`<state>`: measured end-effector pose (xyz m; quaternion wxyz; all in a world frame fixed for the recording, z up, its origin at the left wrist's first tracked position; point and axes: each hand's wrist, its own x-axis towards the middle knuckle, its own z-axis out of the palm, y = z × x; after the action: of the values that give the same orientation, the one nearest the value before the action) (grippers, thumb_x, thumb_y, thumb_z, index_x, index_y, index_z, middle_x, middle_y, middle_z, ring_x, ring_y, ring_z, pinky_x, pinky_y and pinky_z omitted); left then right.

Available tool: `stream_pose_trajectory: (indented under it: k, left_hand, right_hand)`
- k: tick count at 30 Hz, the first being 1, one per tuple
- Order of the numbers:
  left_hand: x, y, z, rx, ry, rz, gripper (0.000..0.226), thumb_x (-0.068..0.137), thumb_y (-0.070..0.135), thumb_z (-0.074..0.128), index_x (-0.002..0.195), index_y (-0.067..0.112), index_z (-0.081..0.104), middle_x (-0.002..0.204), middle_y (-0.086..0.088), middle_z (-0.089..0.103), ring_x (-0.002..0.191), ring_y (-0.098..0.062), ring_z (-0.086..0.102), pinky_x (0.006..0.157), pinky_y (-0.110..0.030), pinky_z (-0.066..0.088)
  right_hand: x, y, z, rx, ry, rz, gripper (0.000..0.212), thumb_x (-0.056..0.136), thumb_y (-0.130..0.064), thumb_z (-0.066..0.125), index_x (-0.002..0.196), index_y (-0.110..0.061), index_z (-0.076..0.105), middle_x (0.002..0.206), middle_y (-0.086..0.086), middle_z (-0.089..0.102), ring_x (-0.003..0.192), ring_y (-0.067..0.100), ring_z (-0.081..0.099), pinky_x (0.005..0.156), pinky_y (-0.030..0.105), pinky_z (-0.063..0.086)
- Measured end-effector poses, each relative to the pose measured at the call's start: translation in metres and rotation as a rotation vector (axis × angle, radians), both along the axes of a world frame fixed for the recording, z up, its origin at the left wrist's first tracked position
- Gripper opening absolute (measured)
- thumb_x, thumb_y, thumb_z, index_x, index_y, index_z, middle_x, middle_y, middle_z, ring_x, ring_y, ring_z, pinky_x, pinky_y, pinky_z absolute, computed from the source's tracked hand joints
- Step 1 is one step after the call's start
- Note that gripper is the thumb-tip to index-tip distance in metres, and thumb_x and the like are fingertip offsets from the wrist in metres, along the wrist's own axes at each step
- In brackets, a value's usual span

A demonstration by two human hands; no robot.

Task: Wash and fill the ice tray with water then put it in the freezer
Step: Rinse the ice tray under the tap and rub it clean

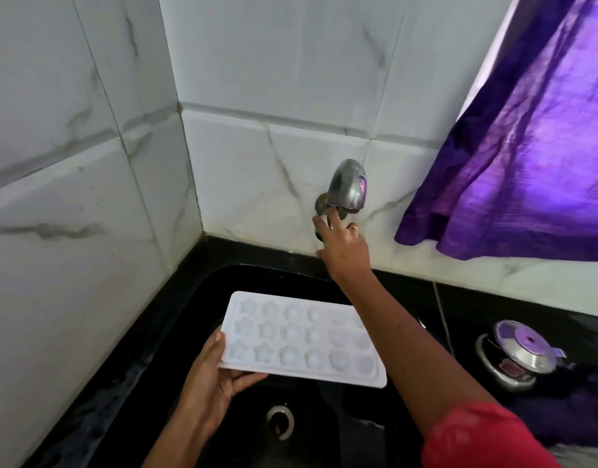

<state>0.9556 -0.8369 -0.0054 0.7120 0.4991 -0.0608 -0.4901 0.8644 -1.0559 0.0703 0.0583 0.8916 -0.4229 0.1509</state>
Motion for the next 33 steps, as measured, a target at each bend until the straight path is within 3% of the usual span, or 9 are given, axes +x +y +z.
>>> stream_pose_trajectory:
  k: [3, 9, 13, 18, 22, 24, 26, 29, 33]
  left_hand:
    - [0.006, -0.008, -0.01, -0.002, 0.024, -0.005, 0.033, 0.099, 0.027, 0.036, 0.125, 0.015, 0.054, 0.105, -0.009, 0.07, 0.092, -0.03, 0.068, 0.056, -0.04, 0.058]
    - [0.009, -0.02, -0.019, -0.012, 0.062, -0.013, 0.029, 0.1, 0.027, 0.035, 0.119, 0.019, 0.056, 0.098, -0.004, 0.073, 0.087, -0.026, 0.07, 0.057, -0.039, 0.059]
    - [0.01, -0.021, -0.021, -0.014, 0.063, -0.016, 0.028, 0.1, 0.028, 0.034, 0.115, 0.021, 0.057, 0.094, -0.002, 0.074, 0.083, -0.024, 0.071, 0.056, -0.038, 0.059]
    - [0.012, -0.02, -0.019, -0.017, 0.073, -0.009, 0.027, 0.1, 0.027, 0.035, 0.114, 0.022, 0.057, 0.096, -0.004, 0.074, 0.085, -0.026, 0.071, 0.057, -0.04, 0.059]
    - [0.01, -0.02, -0.021, -0.03, 0.11, 0.016, 0.026, 0.1, 0.028, 0.034, 0.11, 0.021, 0.058, 0.092, -0.004, 0.074, 0.08, -0.025, 0.072, 0.057, -0.04, 0.059]
    - [0.006, -0.022, -0.022, -0.048, 0.132, 0.027, 0.027, 0.1, 0.028, 0.034, 0.11, 0.02, 0.058, 0.095, -0.006, 0.073, 0.081, -0.025, 0.072, 0.057, -0.04, 0.059]
    - [0.0, -0.025, -0.023, -0.049, 0.141, 0.011, 0.026, 0.1, 0.027, 0.035, 0.11, 0.019, 0.058, 0.094, -0.006, 0.074, 0.08, -0.024, 0.072, 0.056, -0.039, 0.059]
    - [-0.017, -0.032, -0.025, -0.029, 0.16, -0.049, 0.026, 0.1, 0.025, 0.037, 0.112, 0.016, 0.058, 0.092, -0.009, 0.074, 0.078, -0.025, 0.072, 0.055, -0.039, 0.059]
    - [-0.028, -0.034, -0.033, 0.001, 0.198, -0.084, 0.029, 0.1, 0.021, 0.037, 0.116, 0.014, 0.06, 0.096, -0.009, 0.073, 0.078, -0.02, 0.071, 0.053, -0.031, 0.057]
  right_hand:
    - [0.002, -0.012, -0.01, -0.079, -0.011, 0.031, 0.061, 0.05, 0.01, 0.083, 0.105, -0.006, 0.063, 0.112, 0.016, 0.062, 0.063, 0.034, 0.063, 0.053, 0.035, 0.054]
    - [0.0, -0.013, -0.011, -0.123, 0.043, 0.069, 0.062, 0.053, 0.017, 0.075, 0.109, -0.003, 0.06, 0.12, 0.017, 0.059, 0.076, 0.04, 0.062, 0.064, 0.04, 0.054]
    - [-0.002, -0.01, -0.004, -0.131, 0.109, 0.115, 0.06, 0.071, 0.013, 0.064, 0.126, -0.005, 0.048, 0.143, 0.015, 0.038, 0.107, 0.045, 0.052, 0.086, 0.045, 0.048]
    - [-0.002, -0.016, -0.005, -0.076, 0.04, 0.126, 0.055, 0.064, 0.01, 0.074, 0.116, -0.005, 0.06, 0.127, 0.018, 0.056, 0.09, 0.045, 0.06, 0.072, 0.045, 0.054]
    - [-0.022, 0.016, -0.027, 0.107, -0.313, 0.098, 0.053, 0.095, -0.013, 0.05, 0.143, -0.003, 0.031, 0.147, 0.019, 0.035, 0.125, 0.037, 0.043, 0.104, 0.042, 0.039]
    - [-0.034, 0.049, -0.054, 0.274, -0.21, 0.004, 0.065, 0.098, -0.044, 0.027, 0.149, -0.008, 0.009, 0.158, 0.01, 0.009, 0.145, 0.026, 0.01, 0.117, 0.038, 0.01]
    - [-0.041, 0.071, -0.084, 0.425, -0.064, -0.076, 0.084, 0.083, -0.062, -0.002, 0.15, -0.011, 0.0, 0.159, 0.006, -0.003, 0.146, 0.021, -0.01, 0.113, 0.031, -0.011]
    - [-0.031, 0.087, -0.11, 0.427, -0.082, -0.066, 0.092, 0.079, -0.065, -0.008, 0.15, -0.007, 0.004, 0.158, 0.01, -0.002, 0.146, 0.023, -0.007, 0.113, 0.032, -0.012]
    - [-0.012, 0.116, -0.111, 0.315, 0.031, 0.287, 0.081, 0.088, -0.054, -0.01, 0.148, -0.008, 0.02, 0.157, 0.007, 0.013, 0.146, 0.019, 0.007, 0.118, 0.042, 0.0]
